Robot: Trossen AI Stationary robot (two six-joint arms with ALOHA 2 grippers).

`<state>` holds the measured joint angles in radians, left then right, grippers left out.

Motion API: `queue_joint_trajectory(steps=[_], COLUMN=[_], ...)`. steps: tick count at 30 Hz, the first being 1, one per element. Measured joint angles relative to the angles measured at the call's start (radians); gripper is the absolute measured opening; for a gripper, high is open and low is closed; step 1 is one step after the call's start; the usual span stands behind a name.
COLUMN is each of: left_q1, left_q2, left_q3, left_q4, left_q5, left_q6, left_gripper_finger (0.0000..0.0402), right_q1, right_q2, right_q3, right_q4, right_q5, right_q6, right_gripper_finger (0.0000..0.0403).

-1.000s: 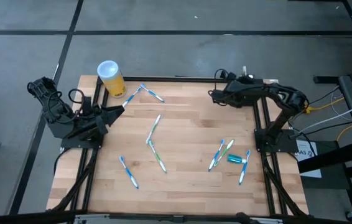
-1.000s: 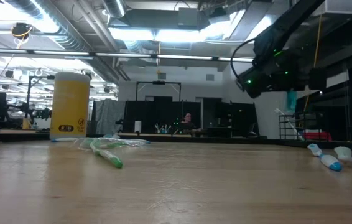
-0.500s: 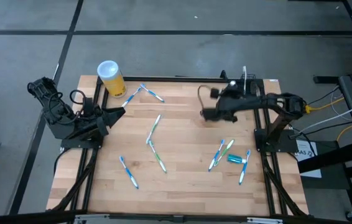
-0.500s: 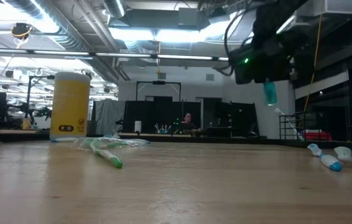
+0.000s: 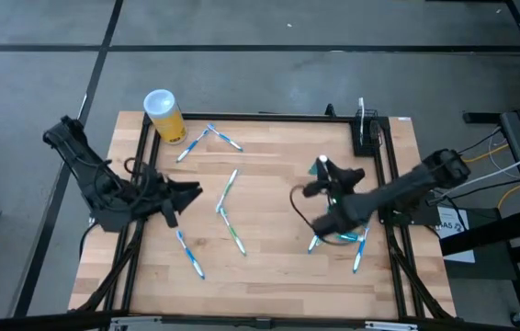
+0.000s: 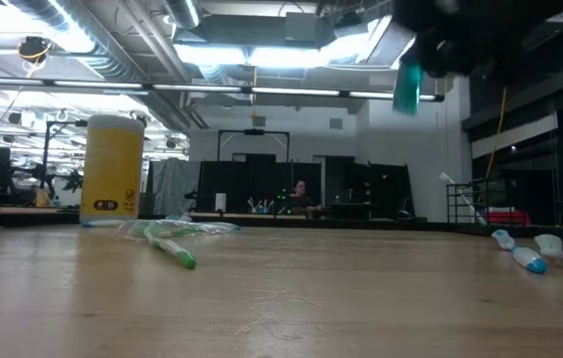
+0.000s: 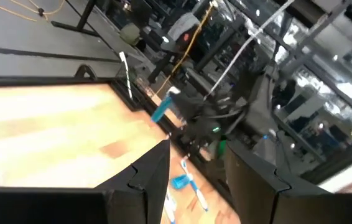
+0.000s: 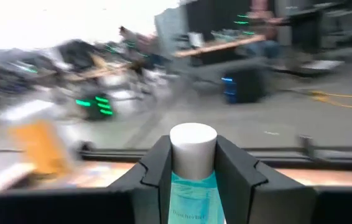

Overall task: Pick & Place toothbrushing station
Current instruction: Put the blue mouthwash into the mesh organizer

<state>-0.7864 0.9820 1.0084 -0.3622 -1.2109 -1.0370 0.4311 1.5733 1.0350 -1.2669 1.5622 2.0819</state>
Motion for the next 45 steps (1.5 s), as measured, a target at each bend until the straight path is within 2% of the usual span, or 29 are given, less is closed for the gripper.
queue_joint_trajectory(steps=[5,8,13,17,21,24,31,33,36,39,42,45], left_q1=[0.022,0.045,0.107,0.161,0.208,0.225,0.220,0.212,0.204,0.204,0.208,0.209], left_q2=[0.052,0.075,0.115,0.154,0.196,0.213,0.219,0.217,0.216,0.211,0.205,0.191], left_q3=[0.000,0.000,0.000,0.000,0.000,0.000,0.000,0.000,0.000,0.000,0.000,0.000], left_q4=[0.000,0.000,0.002,0.066,0.206,0.248,0.257,0.259,0.262,0.262,0.259,0.259], left_q5=[0.045,0.085,0.245,0.375,0.446,0.448,0.444,0.435,0.417,0.411,0.419,0.419], left_q6=[-0.006,-0.013,0.008,0.064,0.184,0.220,0.224,0.224,0.229,0.237,0.253,0.261], left_gripper_finger=[0.0147,0.0147,0.0147,0.0147,0.0147,0.0147,0.0147,0.0147,0.0147,0.0147,0.0147,0.0147], right_q1=[0.143,0.215,0.296,0.319,0.330,0.329,0.264,0.240,0.175,0.077,-0.059,-0.200], right_q2=[-0.058,-0.063,-0.064,-0.064,-0.064,-0.065,-0.064,-0.064,-0.062,-0.056,-0.051,-0.029], right_q3=[0.012,0.022,0.098,0.199,0.302,0.328,0.328,0.328,0.328,0.327,0.310,0.272], right_q4=[0.001,0.012,0.062,0.102,0.146,0.174,0.180,0.208,0.315,0.518,0.794,0.935], right_q5=[0.009,0.008,0.008,0.009,0.009,0.007,-0.030,-0.086,-0.252,-0.406,-0.608,-0.790], right_q6=[-0.037,-0.006,-0.019,-0.145,-0.355,-0.490,-0.538,-0.604,-0.869,-1.232,-1.561,-1.719], right_gripper_finger=[0.0093,0.0093,0.0093,0.0093,0.0093,0.0093,0.0093,0.0093,0.0093,0.0093,0.0093,0.0093])
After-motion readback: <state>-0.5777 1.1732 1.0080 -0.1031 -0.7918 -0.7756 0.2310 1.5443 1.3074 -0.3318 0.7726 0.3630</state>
